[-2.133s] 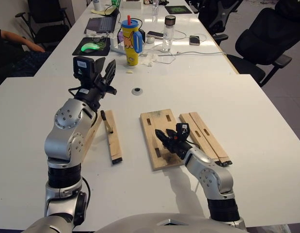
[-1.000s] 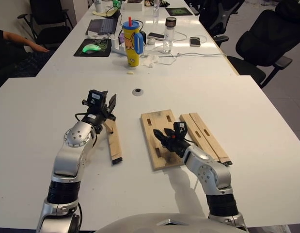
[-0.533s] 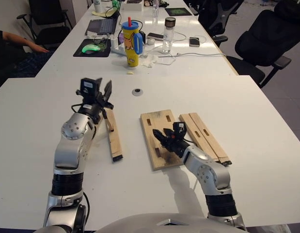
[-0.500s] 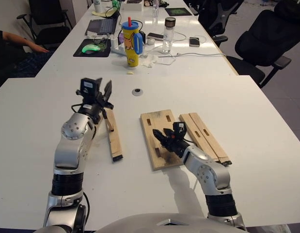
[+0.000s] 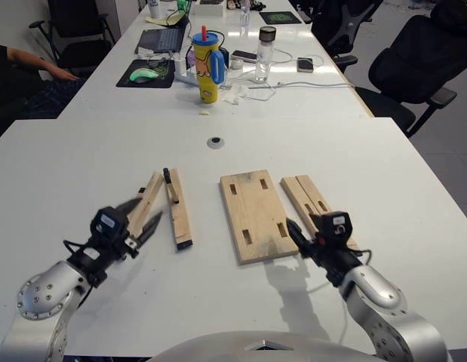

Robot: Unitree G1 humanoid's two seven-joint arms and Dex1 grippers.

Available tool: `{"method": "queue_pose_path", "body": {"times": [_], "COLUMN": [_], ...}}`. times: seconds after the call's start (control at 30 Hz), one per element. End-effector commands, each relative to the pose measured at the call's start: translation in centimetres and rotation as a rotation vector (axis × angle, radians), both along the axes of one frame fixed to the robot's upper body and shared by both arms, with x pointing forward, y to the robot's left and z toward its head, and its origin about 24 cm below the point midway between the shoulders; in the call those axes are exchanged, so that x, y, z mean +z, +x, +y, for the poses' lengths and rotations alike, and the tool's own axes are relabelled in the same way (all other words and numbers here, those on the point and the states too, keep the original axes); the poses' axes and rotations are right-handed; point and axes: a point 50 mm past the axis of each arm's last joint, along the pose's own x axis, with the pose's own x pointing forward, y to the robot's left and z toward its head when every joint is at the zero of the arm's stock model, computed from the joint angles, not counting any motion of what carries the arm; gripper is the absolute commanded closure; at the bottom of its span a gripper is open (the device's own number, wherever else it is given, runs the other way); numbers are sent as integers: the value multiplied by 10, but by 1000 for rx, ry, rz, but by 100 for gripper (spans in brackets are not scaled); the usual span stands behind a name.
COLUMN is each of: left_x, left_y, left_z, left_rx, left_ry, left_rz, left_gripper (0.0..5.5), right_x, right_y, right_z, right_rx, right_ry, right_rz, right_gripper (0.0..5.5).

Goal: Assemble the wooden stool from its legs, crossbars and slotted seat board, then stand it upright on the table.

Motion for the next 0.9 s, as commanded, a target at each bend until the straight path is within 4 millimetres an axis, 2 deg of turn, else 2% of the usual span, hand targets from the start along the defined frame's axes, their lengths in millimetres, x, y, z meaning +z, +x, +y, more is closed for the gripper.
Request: {"method": "queue_pose_path", "body": {"times": [0.03, 0.13, 0.27, 0.43, 0.7, 0.77, 0.9], "left_x": [-19, -25, -27, -29, -25, -24, -22], "left_y": [-4, 7, 26, 32, 43, 46, 52], "left_z": [-6, -18, -29, -28, -31, -34, -37], "left_rx": [81, 109, 158, 212, 225, 228, 238], "left_ry": [-63, -109, -132, -107, -78, -109, -164], "left_rz": [205, 320, 387, 440, 466, 479, 517], "left_gripper": [222, 189, 189, 189, 189, 189, 189], "right_x": [-10, -14, -22, -26, -48, -54, -61], "right_y": [-16, -15, -1, 8, 16, 16, 15], "right_z": [1, 4, 3, 1, 4, 8, 27], "right_rx": [22, 38, 55, 69, 57, 66, 116], "right_ry": [152, 207, 158, 90, 47, 56, 195], "right_rz": [146, 177, 178, 144, 184, 208, 233], "right_gripper": [243, 243, 243, 243, 243, 243, 243]}}
